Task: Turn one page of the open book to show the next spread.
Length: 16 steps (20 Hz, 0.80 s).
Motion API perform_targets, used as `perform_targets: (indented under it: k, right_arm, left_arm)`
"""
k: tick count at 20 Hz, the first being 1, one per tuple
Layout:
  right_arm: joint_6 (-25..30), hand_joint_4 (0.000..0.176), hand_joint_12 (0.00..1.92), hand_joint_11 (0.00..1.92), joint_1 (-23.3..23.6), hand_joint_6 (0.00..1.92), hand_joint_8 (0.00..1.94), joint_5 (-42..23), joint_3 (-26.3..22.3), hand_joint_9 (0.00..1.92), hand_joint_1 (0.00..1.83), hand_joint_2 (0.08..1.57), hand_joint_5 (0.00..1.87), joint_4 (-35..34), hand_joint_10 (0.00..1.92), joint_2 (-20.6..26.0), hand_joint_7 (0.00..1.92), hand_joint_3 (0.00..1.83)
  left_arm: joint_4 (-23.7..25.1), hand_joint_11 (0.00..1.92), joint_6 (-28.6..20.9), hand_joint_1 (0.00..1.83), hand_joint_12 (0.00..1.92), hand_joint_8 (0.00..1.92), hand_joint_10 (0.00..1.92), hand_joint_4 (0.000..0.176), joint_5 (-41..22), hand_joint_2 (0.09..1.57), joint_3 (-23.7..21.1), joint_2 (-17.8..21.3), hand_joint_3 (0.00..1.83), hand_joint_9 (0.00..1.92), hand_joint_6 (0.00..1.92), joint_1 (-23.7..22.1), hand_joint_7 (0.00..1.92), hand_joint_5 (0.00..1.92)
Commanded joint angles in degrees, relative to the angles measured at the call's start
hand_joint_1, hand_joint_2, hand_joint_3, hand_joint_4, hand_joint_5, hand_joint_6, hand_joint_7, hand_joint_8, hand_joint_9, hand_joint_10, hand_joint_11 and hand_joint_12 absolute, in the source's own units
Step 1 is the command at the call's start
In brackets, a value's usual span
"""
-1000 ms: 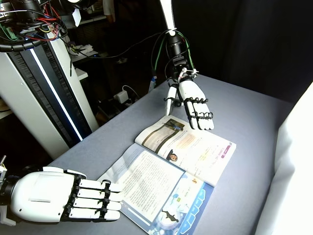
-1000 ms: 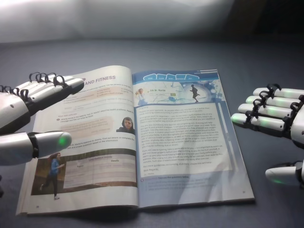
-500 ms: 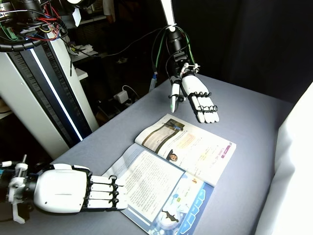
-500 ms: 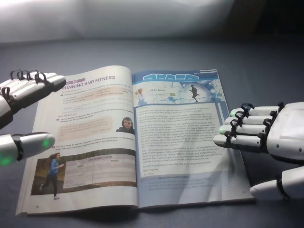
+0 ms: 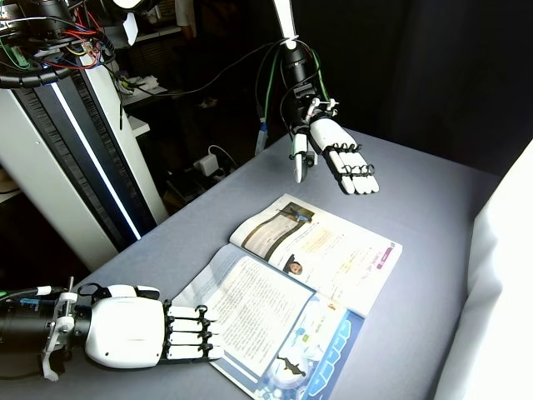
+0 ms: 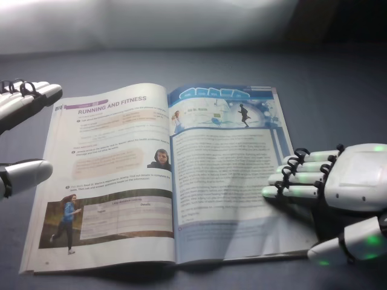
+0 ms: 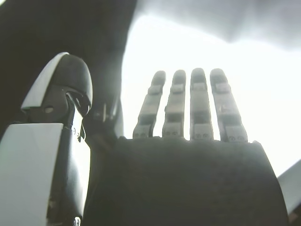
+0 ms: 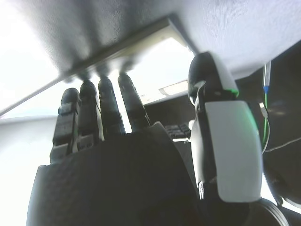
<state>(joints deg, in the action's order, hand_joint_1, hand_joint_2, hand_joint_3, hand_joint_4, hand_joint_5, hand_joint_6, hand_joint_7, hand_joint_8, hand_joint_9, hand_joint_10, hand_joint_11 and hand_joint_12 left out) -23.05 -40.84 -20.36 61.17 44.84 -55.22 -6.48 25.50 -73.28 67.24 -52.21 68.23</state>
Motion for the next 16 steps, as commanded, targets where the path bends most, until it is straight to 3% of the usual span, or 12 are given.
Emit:
perform_targets:
  k: [1,2,3,6,9,12,16]
  right_arm:
    - [1.4,0.0,0.0,0.0,0.7,0.0,0.0,-2.4,0.2,0.0,0.0,1.18,0.0,1.1,0.0,-0.8,0.0,0.0]
    - [3.3,0.0,0.0,0.0,1.2,0.0,0.0,-2.5,0.7,0.0,0.0,1.18,0.0,2.9,0.0,-1.6,0.0,0.0]
    - [4.3,0.0,0.0,0.0,1.9,0.0,0.0,-2.5,1.1,0.0,0.0,1.17,0.0,4.4,0.0,-2.4,0.0,0.0]
    - [4.4,0.0,0.0,0.0,4.2,0.0,0.0,-3.1,2.0,0.0,0.0,1.15,0.0,6.2,0.0,-4.8,0.0,0.0]
    - [4.4,0.0,0.0,0.0,6.3,0.0,0.0,-4.8,3.7,0.0,0.0,1.14,0.0,6.5,0.0,-7.6,0.0,0.0]
    - [4.4,0.0,0.0,0.0,8.3,0.0,0.0,-6.7,5.4,0.0,0.0,1.16,0.0,6.5,0.0,-10.4,0.0,0.0]
    - [-0.5,0.0,0.0,0.0,9.7,0.0,0.0,-11.2,7.8,0.0,0.0,1.18,0.0,-0.4,0.0,-14.2,0.0,0.0]
  left_arm:
    - [-1.6,0.0,-0.2,0.25,0.0,0.0,0.0,0.016,-7.2,1.32,-0.1,0.4,0.0,0.0,0.01,0.1,0.0,0.01]
    - [-1.9,0.0,-0.2,0.27,0.0,0.0,0.0,0.008,-7.5,1.31,-0.2,0.4,0.0,0.0,0.01,0.7,0.0,0.03]
    - [-2.5,0.0,-0.2,0.27,0.0,0.0,0.0,0.018,-7.7,1.31,-0.4,0.5,0.0,0.0,0.01,1.5,0.0,0.02]
    - [-4.2,0.0,-0.2,0.24,0.0,0.0,0.0,0.001,-8.4,1.33,-1.0,0.7,0.0,0.0,0.01,3.8,0.0,0.04]
    - [-5.0,0.0,-0.2,0.23,0.0,0.0,0.0,0.002,-8.4,1.35,-1.3,0.6,0.01,0.0,0.01,5.0,0.0,0.06]
    - [-5.8,0.0,-0.2,0.38,0.0,0.0,0.0,0.0,-8.2,1.45,-1.5,0.6,0.03,0.0,0.01,6.2,0.0,0.1]
    - [-8.0,0.0,-0.3,0.47,0.0,0.0,0.0,0.0,-8.2,1.57,-1.8,0.0,0.02,0.0,0.0,8.7,0.0,0.12]
